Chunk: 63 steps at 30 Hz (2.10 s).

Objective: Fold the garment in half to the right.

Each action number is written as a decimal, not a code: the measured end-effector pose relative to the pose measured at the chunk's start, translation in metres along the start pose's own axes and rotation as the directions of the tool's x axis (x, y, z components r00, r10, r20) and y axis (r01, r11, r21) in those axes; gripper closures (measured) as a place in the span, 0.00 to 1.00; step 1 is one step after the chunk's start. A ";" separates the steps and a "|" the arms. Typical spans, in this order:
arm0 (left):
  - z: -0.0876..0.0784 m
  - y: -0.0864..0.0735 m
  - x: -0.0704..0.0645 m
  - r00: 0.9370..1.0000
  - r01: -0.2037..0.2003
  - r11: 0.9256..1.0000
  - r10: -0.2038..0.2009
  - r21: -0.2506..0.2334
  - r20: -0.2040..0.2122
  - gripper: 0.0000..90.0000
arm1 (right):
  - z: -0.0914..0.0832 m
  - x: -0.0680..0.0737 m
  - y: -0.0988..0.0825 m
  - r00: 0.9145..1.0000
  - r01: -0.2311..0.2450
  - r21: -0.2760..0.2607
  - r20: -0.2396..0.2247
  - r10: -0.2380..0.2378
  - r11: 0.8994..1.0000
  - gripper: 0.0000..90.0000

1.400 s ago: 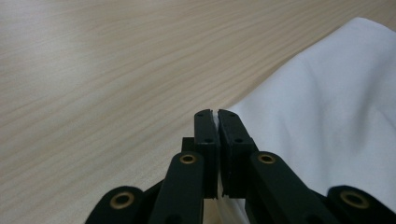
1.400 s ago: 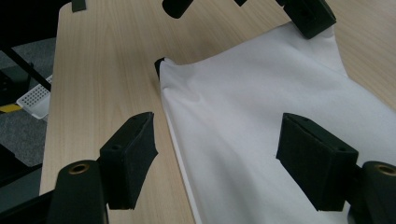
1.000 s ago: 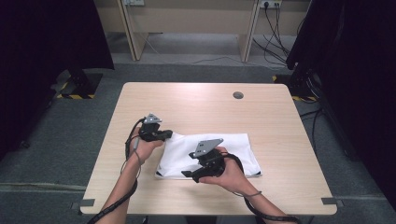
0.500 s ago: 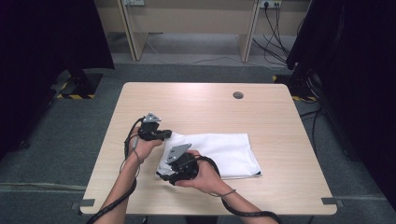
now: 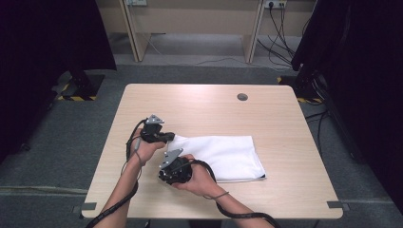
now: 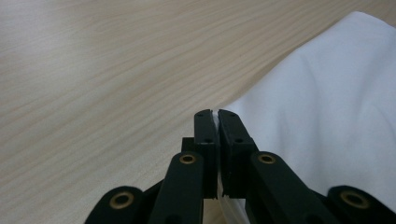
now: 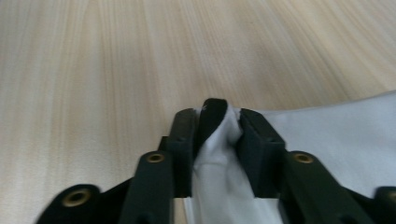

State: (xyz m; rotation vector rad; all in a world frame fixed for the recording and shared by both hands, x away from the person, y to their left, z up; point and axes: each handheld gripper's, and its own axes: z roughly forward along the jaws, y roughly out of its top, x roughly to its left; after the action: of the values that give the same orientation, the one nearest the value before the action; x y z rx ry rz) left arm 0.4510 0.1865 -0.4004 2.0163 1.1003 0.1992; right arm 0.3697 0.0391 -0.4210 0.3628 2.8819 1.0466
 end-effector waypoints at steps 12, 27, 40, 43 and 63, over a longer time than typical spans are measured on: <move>0.000 0.004 -0.001 1.000 -0.003 1.000 0.003 0.021 -0.001 0.96 | -0.010 0.009 0.001 0.999 -0.020 -0.058 0.031 0.022 0.998 0.88; -0.016 0.021 -0.003 1.000 -0.009 1.000 0.009 0.016 -0.018 0.96 | -0.041 0.007 0.012 0.998 -0.058 -0.192 0.012 0.062 0.980 0.88; -0.035 0.026 0.004 0.999 -0.002 1.000 0.003 0.014 -0.038 0.96 | -0.048 0.011 0.029 0.999 -0.054 -0.231 -0.004 0.054 0.971 0.89; -0.039 0.026 0.005 0.999 -0.002 1.000 0.003 0.014 -0.039 0.96 | -0.048 0.012 0.032 0.999 -0.052 -0.239 -0.006 0.052 0.970 0.89; -0.053 0.036 0.006 0.998 -0.010 1.000 0.010 0.014 -0.056 0.96 | -0.054 0.014 0.042 0.998 -0.059 -0.272 -0.019 0.057 0.961 0.89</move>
State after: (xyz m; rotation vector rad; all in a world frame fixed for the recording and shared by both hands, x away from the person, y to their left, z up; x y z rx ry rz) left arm 0.4514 0.2113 -0.3410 2.0401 1.1300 0.2556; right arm 0.3578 0.0391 -0.3522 0.4262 2.6976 1.4358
